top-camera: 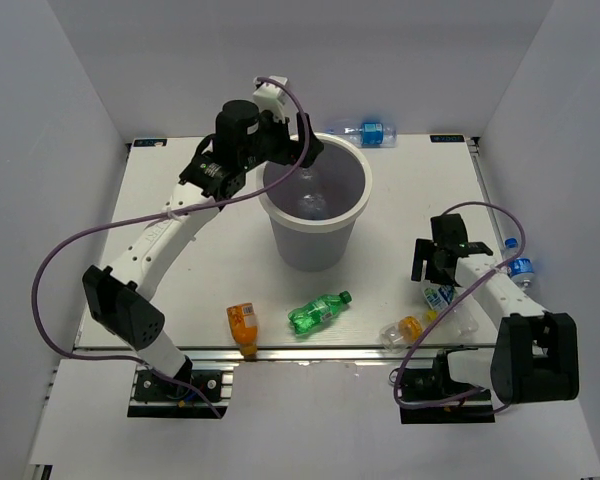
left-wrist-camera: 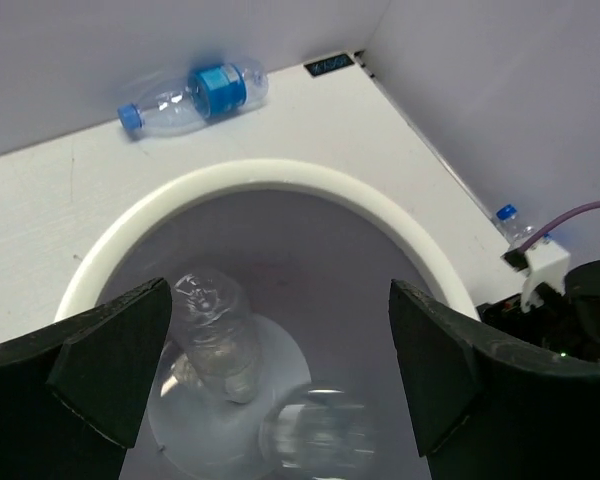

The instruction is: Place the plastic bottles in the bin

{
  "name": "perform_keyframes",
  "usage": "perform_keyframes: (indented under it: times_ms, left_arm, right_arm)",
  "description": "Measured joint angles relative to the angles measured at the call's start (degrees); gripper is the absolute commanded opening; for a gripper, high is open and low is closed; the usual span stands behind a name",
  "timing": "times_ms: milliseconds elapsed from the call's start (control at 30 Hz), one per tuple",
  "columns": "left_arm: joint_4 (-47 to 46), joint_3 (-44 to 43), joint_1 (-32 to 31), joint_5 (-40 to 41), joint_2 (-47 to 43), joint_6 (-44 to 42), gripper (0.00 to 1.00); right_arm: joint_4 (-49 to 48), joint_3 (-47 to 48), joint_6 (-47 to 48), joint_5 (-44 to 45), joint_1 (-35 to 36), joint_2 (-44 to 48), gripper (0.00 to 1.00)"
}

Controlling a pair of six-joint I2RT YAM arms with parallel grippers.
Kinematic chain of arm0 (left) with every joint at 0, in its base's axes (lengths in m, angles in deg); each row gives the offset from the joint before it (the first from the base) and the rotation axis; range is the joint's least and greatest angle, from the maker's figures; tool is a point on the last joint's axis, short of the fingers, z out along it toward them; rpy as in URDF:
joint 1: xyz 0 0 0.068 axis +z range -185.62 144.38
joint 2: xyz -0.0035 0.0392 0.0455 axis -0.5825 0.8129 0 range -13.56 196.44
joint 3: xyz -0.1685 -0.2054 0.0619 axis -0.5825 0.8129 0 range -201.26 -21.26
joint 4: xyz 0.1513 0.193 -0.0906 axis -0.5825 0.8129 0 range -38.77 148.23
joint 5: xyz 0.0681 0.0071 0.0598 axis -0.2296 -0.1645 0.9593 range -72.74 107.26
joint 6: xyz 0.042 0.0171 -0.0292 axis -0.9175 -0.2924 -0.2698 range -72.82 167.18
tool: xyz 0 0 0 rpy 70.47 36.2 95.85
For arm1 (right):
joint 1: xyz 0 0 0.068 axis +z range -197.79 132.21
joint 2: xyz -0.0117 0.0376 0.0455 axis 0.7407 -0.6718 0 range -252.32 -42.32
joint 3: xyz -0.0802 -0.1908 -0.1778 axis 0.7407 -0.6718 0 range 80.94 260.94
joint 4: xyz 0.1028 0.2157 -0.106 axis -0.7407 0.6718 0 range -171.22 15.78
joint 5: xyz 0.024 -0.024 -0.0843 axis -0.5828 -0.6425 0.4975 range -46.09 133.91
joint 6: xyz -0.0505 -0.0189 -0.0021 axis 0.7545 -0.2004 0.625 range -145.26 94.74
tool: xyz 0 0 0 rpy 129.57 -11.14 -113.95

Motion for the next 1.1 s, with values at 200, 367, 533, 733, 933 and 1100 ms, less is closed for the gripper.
perform_keyframes:
  times_ms: [200, 367, 533, 733, 933, 1100]
  left_arm:
    - [0.8, -3.3, 0.0, 5.2, -0.3, -1.5, 0.98]
    - [0.0, 5.5, 2.3, 15.2, -5.2, -0.8, 0.98]
    - [-2.0, 18.7, 12.4, 20.7, -13.3, 4.8, 0.98]
    - [-0.3, 27.1, 18.4, 33.9, -18.5, 14.3, 0.98]
    - [1.8, 35.8, 18.4, 37.5, -21.0, 23.4, 0.98]
    - [4.8, 39.7, 18.4, 34.2, -21.6, 26.9, 0.98]
  right_arm:
    - [1.2, 0.4, 0.0, 0.1, -1.5, -4.8, 0.87]
    - [1.9, 2.1, 0.1, 0.6, -2.6, -7.5, 0.67]
    - [2.2, 3.3, 1.0, 4.0, -3.2, -8.8, 0.32]
    - [3.5, 11.6, 4.0, 7.0, -3.5, -8.9, 0.12]
    - [1.9, 32.3, 7.0, 0.2, -3.2, -5.4, 0.13]
    - [-10.5, 38.2, 9.0, -20.0, 0.6, 4.5, 0.13]
